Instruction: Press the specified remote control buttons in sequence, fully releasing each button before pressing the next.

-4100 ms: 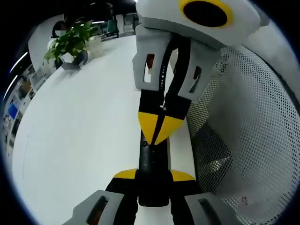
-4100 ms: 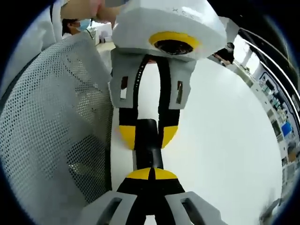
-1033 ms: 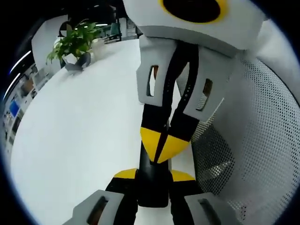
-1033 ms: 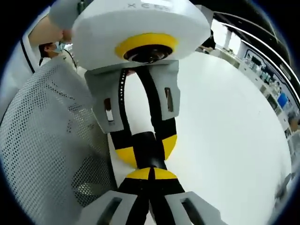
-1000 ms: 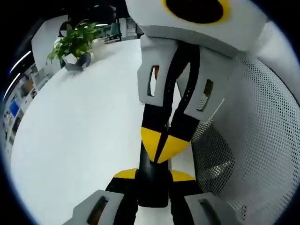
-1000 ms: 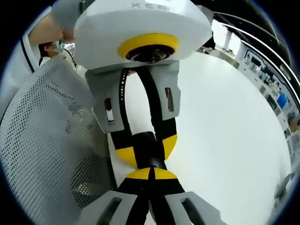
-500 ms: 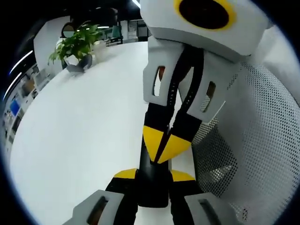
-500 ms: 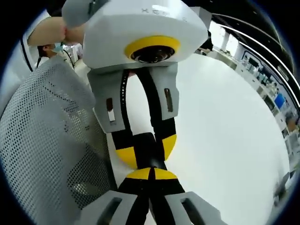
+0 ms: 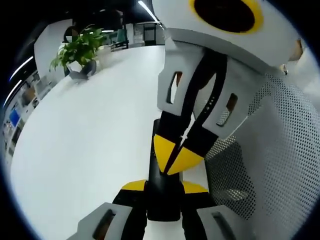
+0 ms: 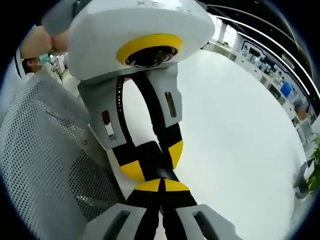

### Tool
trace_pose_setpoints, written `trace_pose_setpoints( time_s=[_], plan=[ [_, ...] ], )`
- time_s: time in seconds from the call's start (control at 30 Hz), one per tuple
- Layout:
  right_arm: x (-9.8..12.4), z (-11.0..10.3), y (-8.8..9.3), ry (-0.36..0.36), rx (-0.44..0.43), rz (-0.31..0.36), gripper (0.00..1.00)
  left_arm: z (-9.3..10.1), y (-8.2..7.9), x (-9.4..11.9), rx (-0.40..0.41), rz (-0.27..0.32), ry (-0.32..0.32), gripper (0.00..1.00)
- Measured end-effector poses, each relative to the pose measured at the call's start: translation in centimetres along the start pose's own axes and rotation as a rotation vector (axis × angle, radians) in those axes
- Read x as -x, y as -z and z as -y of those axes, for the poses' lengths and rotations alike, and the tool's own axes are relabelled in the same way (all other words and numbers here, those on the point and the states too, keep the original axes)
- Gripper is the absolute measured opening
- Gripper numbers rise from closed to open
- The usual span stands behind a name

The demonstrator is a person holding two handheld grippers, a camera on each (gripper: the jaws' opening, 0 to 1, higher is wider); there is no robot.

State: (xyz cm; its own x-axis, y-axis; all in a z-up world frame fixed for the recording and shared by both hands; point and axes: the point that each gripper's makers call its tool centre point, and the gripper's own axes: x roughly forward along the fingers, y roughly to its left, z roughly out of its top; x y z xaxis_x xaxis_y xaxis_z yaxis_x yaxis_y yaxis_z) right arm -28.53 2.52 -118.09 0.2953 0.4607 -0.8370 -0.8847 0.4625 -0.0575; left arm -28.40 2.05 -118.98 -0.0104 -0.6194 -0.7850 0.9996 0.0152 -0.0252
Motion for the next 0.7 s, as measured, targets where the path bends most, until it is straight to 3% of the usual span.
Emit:
trace_pose_setpoints(
  time_s=[0.17,0.53,0.63,0.7],
  plan=[
    [-0.01,-0.07,0.11,-0.011,0.058,-0.009,0.00,-0.02,-0.02,-0.06,0.007,0.014,-0.003,0.24],
    [0.26,-0.61,0.17,-0.153,0.276,0.009,0.00,-0.08,-0.04,-0.13,0.027,0.008,-0.010,0.24],
    [0.49,-0.66,0.41,-0.186,0.284,0.018,0.05,-0.08,-0.05,-0.11,0.032,0.008,-0.005,0.24],
    [0.56,-0.46,0.66,-0.195,0.283,0.017,0.14,-0.07,-0.05,-0.12,0.037,0.002,-0.004,0.24]
  ],
)
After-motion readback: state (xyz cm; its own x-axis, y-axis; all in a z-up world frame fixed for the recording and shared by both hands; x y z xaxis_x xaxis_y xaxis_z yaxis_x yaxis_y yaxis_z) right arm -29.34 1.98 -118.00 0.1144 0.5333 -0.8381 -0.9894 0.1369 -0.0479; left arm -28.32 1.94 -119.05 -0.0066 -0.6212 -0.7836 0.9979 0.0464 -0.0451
